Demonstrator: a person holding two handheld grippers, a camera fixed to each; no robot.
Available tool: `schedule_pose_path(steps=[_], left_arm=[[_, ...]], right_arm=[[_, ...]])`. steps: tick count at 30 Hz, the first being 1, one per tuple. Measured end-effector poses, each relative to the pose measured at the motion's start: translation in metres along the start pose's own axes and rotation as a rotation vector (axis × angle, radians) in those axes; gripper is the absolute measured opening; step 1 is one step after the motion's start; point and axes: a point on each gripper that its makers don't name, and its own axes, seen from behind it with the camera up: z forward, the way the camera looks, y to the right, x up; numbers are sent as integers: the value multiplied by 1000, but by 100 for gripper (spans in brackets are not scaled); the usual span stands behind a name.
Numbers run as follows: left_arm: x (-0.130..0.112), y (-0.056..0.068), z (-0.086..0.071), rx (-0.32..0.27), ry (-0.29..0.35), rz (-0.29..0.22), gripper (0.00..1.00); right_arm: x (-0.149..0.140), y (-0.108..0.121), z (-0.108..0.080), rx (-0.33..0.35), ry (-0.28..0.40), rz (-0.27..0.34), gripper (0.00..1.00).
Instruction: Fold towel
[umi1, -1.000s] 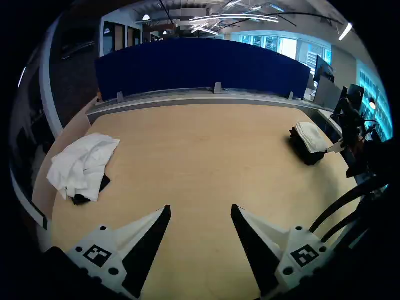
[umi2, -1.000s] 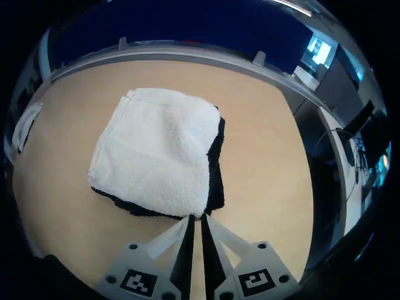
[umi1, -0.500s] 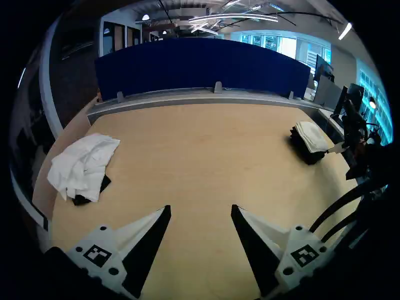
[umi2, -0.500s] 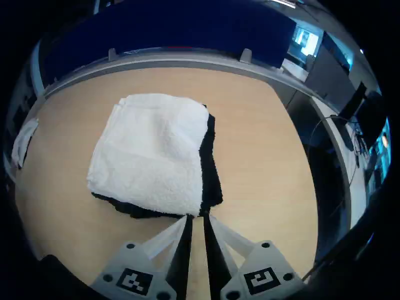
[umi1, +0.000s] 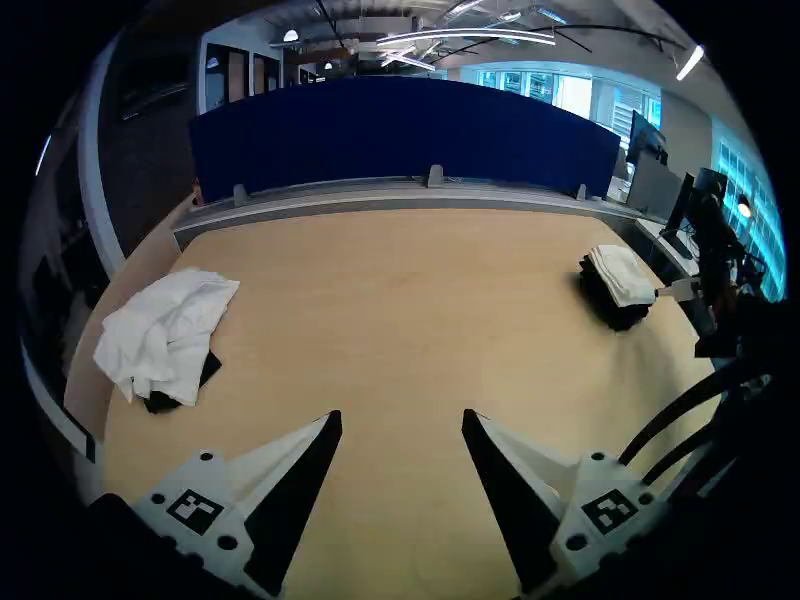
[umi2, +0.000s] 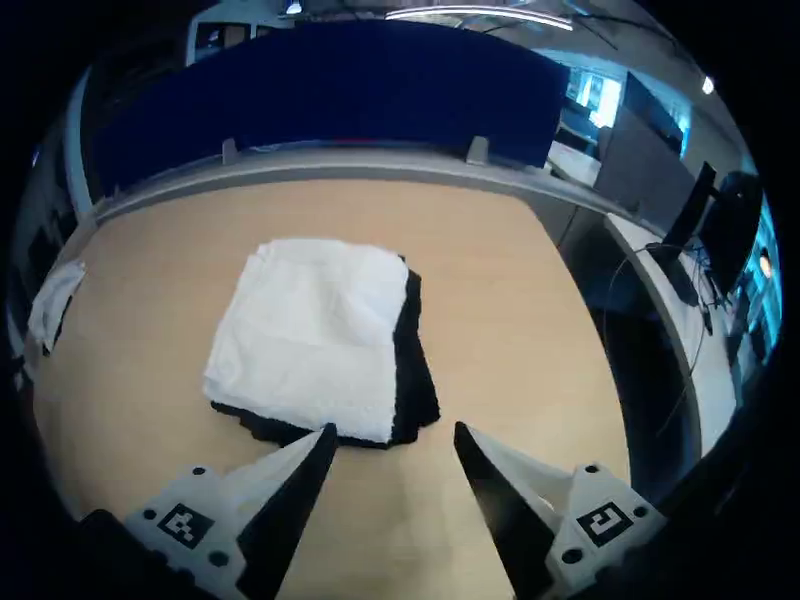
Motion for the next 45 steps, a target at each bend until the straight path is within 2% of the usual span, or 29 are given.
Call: schedule_pose_path(steps=[7, 17, 32, 45], left_arm=[[1, 2, -3, 0, 3, -2, 89], [-1, -3, -4, 20, -1, -18, 89], [-4, -9, 3, 47, -14, -34, 89], [-3, -13, 8, 60, -34, -33, 89]], right_arm=[[45, -20, 3, 61, 90, 19, 100], [74, -36, 28, 94, 96, -25, 100], [91, -47, 58, 120, 85, -34, 100], [78, -42, 87, 113, 18, -77, 100]])
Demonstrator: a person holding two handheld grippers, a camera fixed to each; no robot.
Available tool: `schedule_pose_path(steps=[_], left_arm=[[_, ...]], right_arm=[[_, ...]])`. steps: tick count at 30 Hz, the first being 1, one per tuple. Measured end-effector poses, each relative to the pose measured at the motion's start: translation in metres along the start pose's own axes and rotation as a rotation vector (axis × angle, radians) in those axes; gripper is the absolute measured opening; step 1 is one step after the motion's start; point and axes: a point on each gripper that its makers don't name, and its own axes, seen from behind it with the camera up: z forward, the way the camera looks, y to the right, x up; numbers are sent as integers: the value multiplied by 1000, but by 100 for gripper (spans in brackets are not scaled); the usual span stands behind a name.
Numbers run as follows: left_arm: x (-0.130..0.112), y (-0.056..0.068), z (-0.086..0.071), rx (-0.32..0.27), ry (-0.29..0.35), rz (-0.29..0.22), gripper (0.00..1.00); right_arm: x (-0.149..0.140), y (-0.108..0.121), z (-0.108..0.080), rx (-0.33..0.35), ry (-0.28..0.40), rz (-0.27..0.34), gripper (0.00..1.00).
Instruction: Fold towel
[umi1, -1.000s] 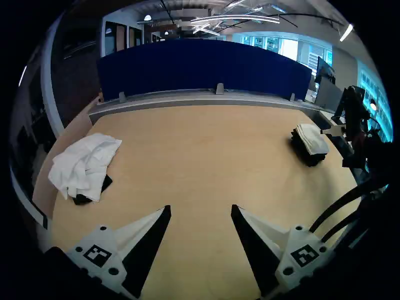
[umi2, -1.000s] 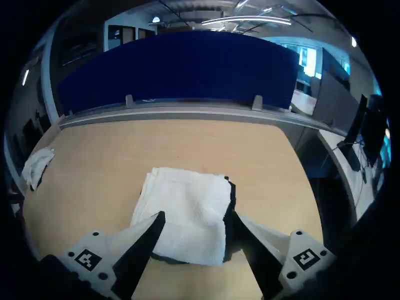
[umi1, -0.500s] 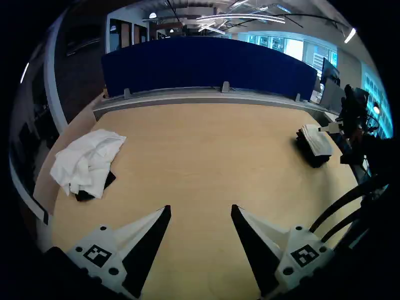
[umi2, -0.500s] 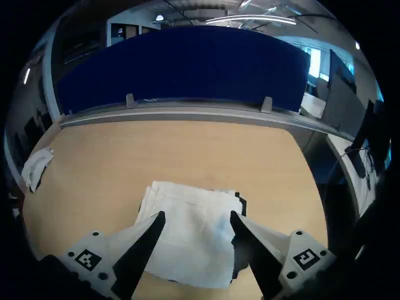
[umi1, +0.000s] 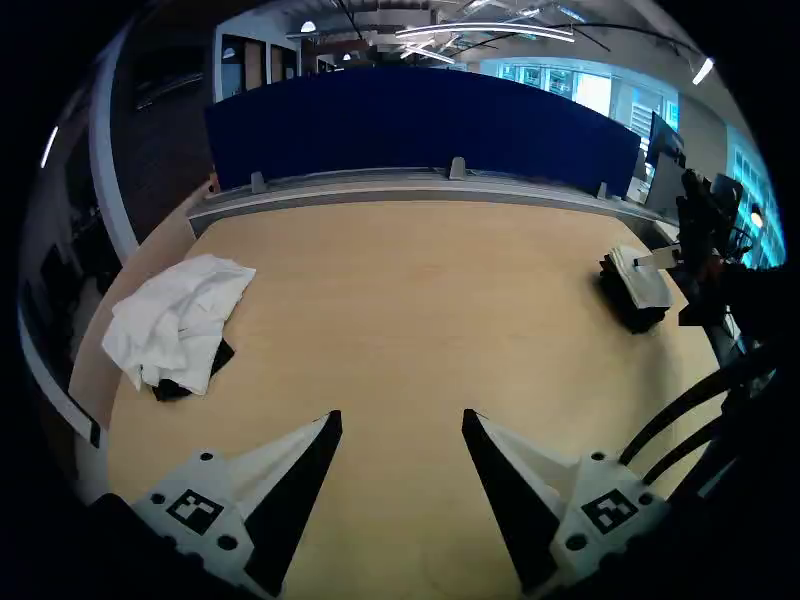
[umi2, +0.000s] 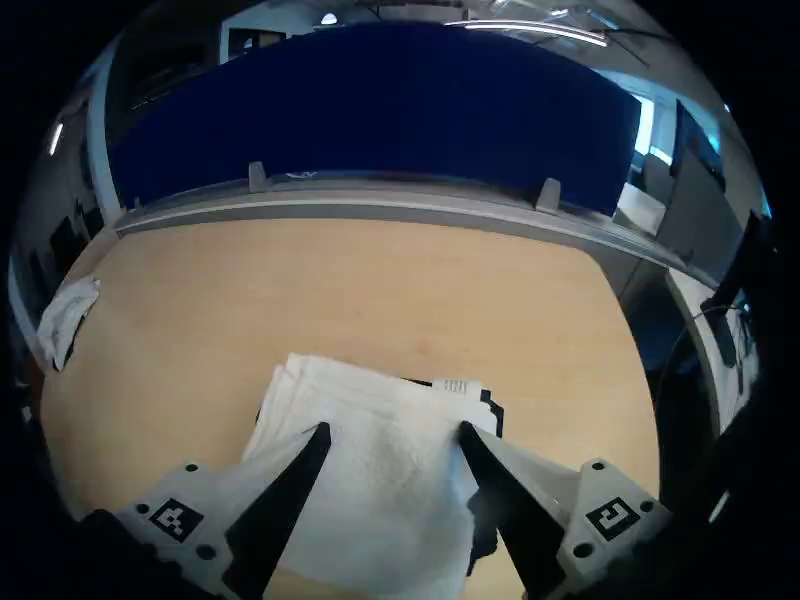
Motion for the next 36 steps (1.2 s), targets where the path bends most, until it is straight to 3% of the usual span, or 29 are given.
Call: schedule_pose_path(steps=[5, 11, 18, 29, 36], left_arm=[[-2, 1, -1, 0, -7, 0, 89], [-6, 1, -2, 2, -11, 3, 89], [-10, 3, -4, 0, -13, 1, 89], [-5, 5, -5, -10, 9, 1, 89], [-4, 4, -9, -15, 17, 1, 89]], right_arm=[[-6, 0, 7, 4, -22, -6, 100], [-9, 2, 14, 24, -33, 27, 100], [-9, 2, 12, 25, -30, 37, 100], [15, -9, -18, 24, 49, 11, 100], [4, -18, -40, 19, 83, 29, 100]])
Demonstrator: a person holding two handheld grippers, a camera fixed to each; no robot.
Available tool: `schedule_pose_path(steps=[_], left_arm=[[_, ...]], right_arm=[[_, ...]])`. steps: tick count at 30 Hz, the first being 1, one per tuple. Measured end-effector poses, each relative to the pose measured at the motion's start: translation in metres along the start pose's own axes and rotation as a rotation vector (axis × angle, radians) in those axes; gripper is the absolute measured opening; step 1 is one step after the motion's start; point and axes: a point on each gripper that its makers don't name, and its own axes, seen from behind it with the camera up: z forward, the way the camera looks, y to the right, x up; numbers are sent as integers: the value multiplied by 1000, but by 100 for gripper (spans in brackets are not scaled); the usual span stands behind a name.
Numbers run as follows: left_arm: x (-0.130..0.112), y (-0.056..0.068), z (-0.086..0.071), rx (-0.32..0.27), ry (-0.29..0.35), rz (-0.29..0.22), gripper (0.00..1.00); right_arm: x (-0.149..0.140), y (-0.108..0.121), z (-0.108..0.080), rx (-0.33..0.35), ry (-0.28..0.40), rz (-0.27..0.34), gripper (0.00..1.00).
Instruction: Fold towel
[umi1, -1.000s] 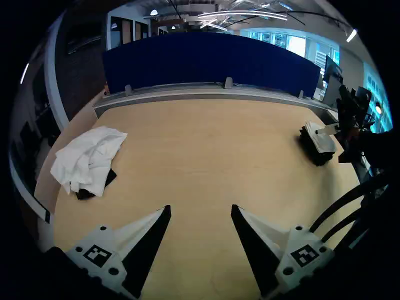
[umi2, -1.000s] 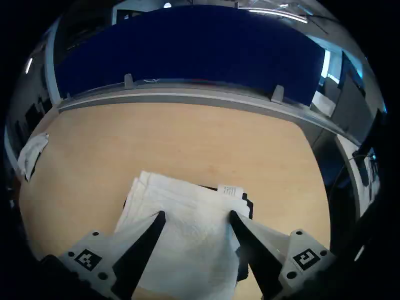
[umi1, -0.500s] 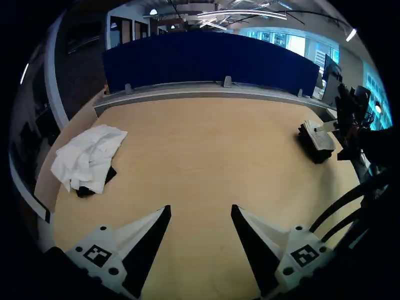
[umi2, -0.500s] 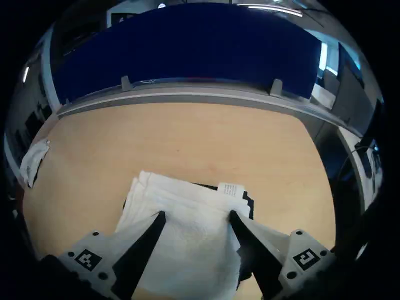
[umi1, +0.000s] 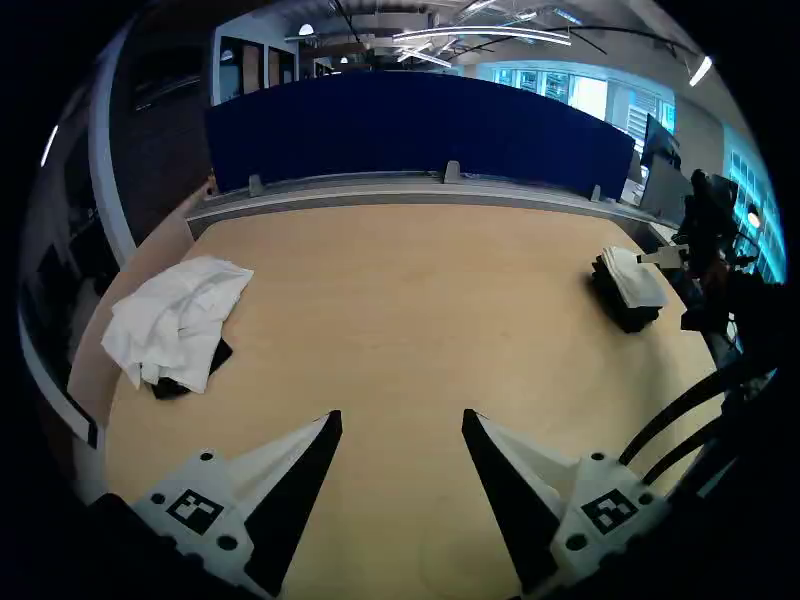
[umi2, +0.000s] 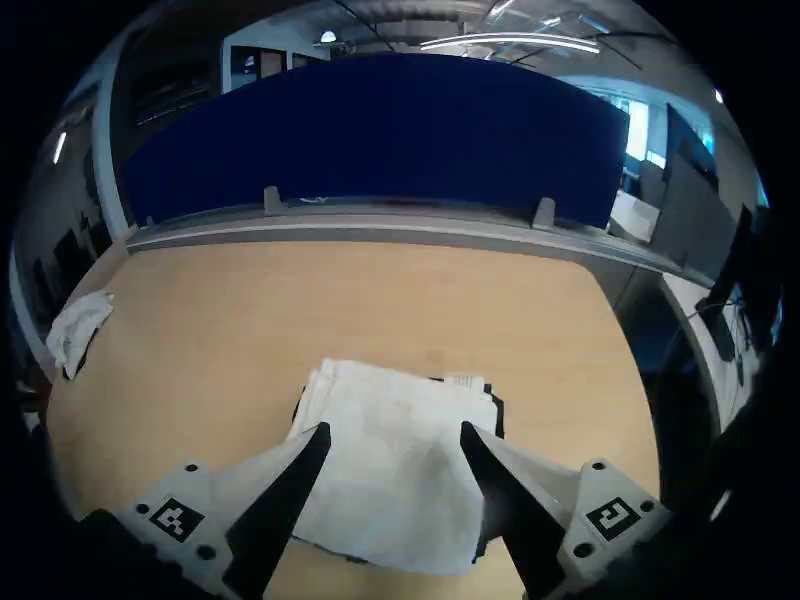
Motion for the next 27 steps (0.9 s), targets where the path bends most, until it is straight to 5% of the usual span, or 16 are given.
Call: schedule_pose_path(steps=[11, 27], left_arm=[[-2, -1, -6, -6, 2, 4, 89], [-5, -3, -9, 1, 3, 1, 89]], right_arm=[[-41, -12, -19, -16, -21, -27, 100], [-80, -4, -8, -26, -84, -15, 100]])
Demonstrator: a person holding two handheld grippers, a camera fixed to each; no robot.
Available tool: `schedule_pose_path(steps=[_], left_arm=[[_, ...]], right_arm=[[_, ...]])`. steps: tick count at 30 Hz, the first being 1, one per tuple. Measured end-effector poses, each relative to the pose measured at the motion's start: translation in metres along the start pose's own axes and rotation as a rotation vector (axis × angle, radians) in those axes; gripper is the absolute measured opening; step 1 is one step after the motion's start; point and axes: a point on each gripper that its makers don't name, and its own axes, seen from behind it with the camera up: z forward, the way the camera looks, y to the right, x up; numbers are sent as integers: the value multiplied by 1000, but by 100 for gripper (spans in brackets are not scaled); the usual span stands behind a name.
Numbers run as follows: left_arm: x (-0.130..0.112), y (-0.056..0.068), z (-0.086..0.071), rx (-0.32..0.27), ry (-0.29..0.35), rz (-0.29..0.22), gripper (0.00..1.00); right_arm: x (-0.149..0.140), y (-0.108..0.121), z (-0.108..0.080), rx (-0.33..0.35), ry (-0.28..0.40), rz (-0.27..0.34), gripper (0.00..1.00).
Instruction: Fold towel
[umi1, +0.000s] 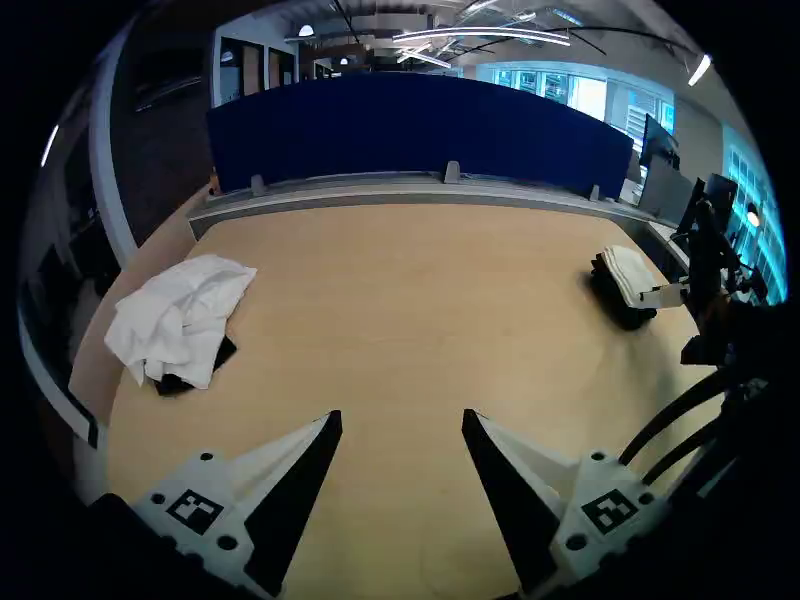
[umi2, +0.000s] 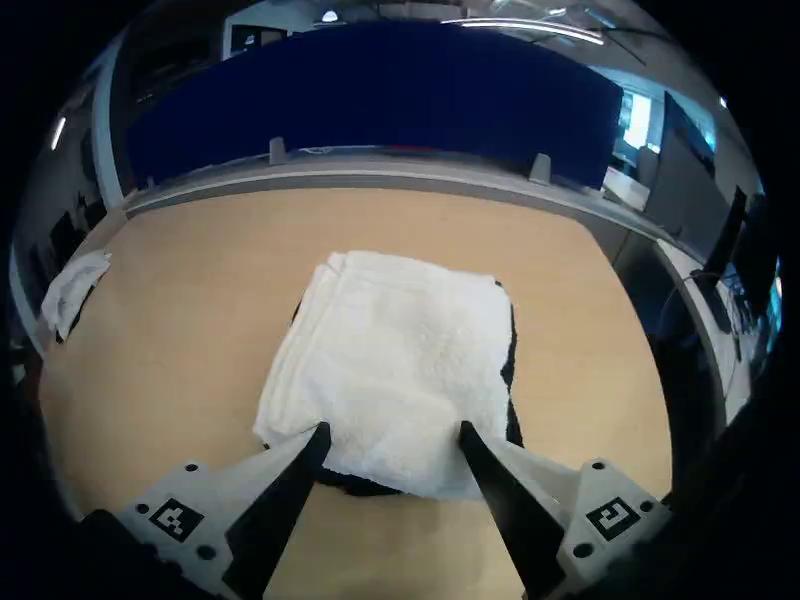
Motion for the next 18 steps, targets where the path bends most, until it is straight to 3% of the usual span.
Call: schedule_pose_path(steps=[8, 18], left_arm=[[2, 0, -1, 1, 3, -1, 89], [8, -2, 1, -4, 18, -7, 89]], right_arm=[[6, -1, -1, 5, 7, -1, 100], [38, -5, -32, 12, 106, 39, 100]])
